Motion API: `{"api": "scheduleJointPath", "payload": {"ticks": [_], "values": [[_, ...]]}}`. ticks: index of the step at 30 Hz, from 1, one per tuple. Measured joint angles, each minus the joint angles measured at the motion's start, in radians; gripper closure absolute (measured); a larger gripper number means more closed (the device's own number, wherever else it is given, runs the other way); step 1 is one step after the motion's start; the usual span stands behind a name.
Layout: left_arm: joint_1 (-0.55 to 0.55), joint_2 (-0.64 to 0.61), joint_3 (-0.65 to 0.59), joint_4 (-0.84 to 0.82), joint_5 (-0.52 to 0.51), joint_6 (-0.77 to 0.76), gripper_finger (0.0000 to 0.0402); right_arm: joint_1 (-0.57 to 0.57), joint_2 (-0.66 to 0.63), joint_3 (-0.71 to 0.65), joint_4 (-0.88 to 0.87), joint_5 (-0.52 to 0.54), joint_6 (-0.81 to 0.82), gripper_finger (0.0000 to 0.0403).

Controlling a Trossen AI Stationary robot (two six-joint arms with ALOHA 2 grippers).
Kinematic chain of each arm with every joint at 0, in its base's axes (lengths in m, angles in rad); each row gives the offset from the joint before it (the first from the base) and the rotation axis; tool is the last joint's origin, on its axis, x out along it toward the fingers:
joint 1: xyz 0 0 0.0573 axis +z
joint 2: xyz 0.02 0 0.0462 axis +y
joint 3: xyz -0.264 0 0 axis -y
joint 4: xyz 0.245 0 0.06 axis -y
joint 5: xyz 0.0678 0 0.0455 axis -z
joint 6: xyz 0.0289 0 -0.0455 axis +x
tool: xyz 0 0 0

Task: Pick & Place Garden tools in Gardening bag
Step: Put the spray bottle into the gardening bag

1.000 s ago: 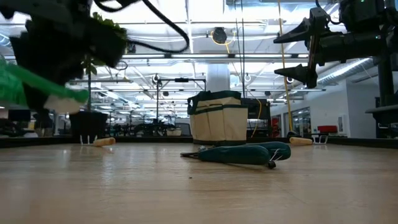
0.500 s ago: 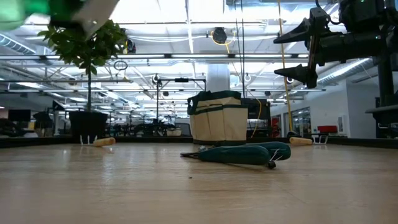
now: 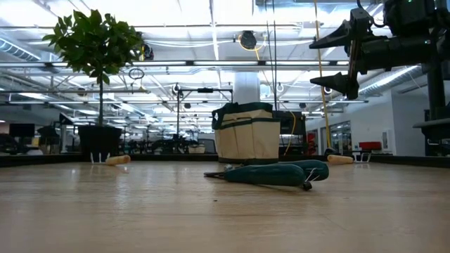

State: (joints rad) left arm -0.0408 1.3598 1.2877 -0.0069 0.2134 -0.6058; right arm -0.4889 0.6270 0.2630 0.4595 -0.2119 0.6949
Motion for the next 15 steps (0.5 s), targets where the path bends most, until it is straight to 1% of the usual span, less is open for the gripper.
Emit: {"api": "scheduleJointPath", "payload": {"ticks": [3,5,8,11,15], "values": [[0.089,0.008,0.001,0.130,0.004,0.050,0.0269,0.000,0.000,0.000,0.000,0.000,0.000,0.0009],[0.142,0.018,0.002,0.188,0.004,0.075,0.0268,0.000,0.000,0.000,0.000,0.000,0.000,0.0009],[0.214,0.056,0.002,0.291,0.005,0.102,0.0262,0.000,0.000,0.000,0.000,0.000,0.000,0.0009],[0.268,0.112,0.002,0.394,0.008,0.108,0.0262,0.000,0.000,0.000,0.000,0.000,0.000,0.0009],[0.330,0.209,0.002,0.584,0.037,0.096,0.0269,0.000,0.000,0.000,0.000,0.000,0.000,0.0009]]}}
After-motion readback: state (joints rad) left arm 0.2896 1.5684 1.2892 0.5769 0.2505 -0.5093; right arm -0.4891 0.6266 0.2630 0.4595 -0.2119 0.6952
